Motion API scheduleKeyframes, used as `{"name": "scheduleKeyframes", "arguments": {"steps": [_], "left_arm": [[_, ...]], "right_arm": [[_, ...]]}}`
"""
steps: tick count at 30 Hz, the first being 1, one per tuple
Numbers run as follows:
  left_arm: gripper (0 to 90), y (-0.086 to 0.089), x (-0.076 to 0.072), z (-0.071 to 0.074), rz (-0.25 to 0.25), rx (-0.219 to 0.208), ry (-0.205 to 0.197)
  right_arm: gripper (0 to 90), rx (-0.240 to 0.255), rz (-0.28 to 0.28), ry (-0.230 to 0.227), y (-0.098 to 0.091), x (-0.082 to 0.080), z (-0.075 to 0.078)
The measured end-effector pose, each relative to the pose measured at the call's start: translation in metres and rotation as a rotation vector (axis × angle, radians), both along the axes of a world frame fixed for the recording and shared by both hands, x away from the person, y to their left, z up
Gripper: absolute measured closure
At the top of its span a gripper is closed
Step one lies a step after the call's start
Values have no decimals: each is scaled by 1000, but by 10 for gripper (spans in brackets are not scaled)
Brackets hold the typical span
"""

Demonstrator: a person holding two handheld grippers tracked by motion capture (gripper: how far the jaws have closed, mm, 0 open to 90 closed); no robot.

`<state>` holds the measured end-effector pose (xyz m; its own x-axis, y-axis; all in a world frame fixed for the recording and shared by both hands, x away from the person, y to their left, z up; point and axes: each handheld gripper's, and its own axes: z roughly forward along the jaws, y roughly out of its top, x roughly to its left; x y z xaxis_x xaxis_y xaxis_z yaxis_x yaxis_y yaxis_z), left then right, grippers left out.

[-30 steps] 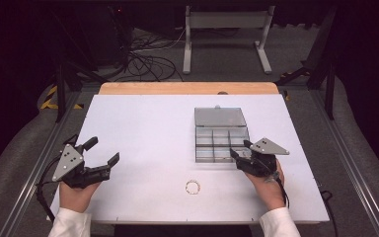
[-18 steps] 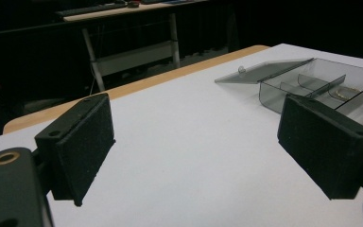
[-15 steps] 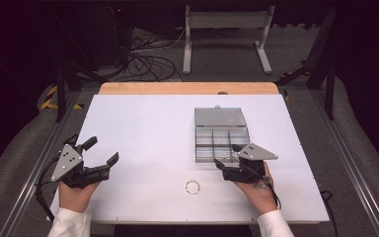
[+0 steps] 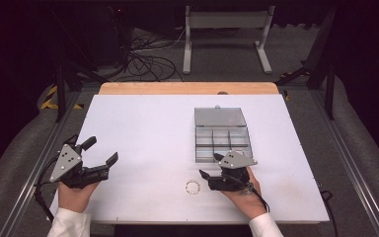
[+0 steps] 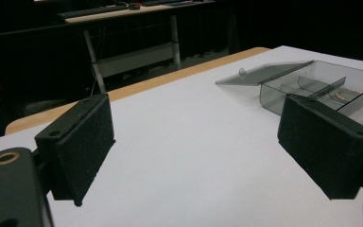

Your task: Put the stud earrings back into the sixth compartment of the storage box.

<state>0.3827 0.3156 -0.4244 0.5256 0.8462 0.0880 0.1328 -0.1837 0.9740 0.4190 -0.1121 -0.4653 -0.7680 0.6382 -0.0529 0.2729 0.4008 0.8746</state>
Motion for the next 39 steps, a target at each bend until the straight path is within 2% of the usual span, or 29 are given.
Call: {"name": "scheduleKeyframes", "arguments": {"steps": [9,16,25,32,37,39], "left_arm": [[121,0,0,0,0,5,0],[121,0,0,0,-1,6,1],[121,0,1,0,0,5,3],[121,-1,1,-1,-2,8,5],[121,-2,1,-1,-4,7,11],[121,-3,2,-2,-5,13,10]], "right_arm": [[431,-26,73,35,14,-3,-6],[537,-88,125,87,28,-4,-17],[662,-139,125,129,32,-1,-23],[715,-172,116,148,35,1,-27],[759,-166,119,160,36,0,-28],[764,-152,110,179,35,1,-29]]}}
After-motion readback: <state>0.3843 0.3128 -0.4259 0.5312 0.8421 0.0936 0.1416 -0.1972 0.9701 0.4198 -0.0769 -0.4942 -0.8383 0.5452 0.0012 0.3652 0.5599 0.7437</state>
